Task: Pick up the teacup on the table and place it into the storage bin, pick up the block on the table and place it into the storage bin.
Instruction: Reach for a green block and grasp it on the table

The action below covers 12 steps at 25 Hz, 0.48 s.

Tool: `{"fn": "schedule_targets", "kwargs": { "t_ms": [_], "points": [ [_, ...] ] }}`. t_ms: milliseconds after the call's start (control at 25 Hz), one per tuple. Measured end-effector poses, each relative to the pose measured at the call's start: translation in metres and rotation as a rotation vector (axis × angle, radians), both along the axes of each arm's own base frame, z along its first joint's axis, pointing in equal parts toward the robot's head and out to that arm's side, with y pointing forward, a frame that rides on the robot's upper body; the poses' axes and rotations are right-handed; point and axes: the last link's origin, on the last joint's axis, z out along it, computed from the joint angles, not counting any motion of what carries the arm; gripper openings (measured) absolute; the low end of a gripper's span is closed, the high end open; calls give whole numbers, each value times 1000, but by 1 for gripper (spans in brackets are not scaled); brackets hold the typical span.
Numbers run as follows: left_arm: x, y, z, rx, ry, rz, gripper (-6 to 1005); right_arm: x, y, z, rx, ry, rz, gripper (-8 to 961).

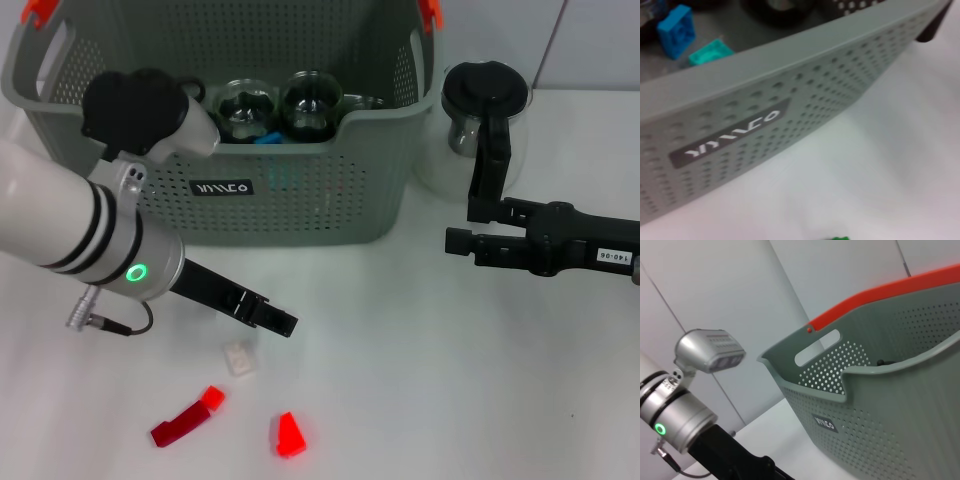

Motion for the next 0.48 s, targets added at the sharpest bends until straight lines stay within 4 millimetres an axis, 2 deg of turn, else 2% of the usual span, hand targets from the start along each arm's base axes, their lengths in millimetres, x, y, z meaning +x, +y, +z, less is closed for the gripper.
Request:
{"fn": "schedule_targets", "kwargs": {
  "t_ms": [480],
  "points": [
    [-1,12,-16,-4,66,20,860,1,-1,-1,1,-2,4,884]
  ]
}}
